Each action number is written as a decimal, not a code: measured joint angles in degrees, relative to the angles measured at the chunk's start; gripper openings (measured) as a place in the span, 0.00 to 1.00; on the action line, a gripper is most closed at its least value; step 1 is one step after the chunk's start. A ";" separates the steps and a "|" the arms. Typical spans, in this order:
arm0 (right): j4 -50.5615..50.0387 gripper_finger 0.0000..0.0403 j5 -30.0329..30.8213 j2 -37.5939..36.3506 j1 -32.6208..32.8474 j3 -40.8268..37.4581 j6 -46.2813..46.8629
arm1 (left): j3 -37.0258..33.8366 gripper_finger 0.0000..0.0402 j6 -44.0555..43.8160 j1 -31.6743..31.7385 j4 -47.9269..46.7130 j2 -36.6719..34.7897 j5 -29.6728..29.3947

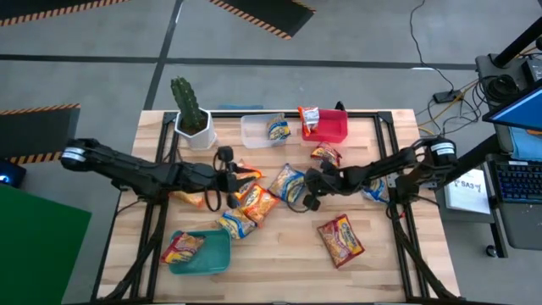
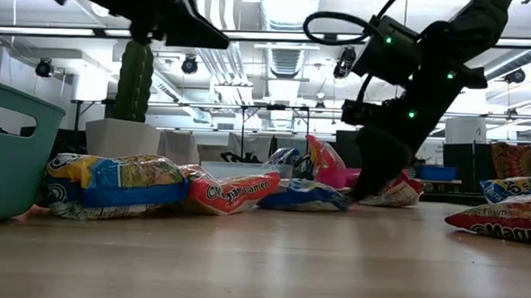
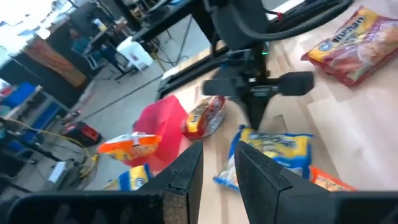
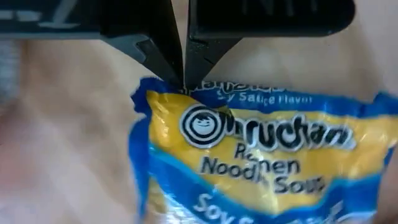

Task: Sort Maruchan noodles
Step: Put the blue noodle pack into the white bin

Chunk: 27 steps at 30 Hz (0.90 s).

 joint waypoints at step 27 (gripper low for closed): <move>-5.89 0.26 -20.84 -12.27 -3.16 -3.22 41.20 | 14.74 0.19 -5.98 11.00 -0.28 36.81 14.46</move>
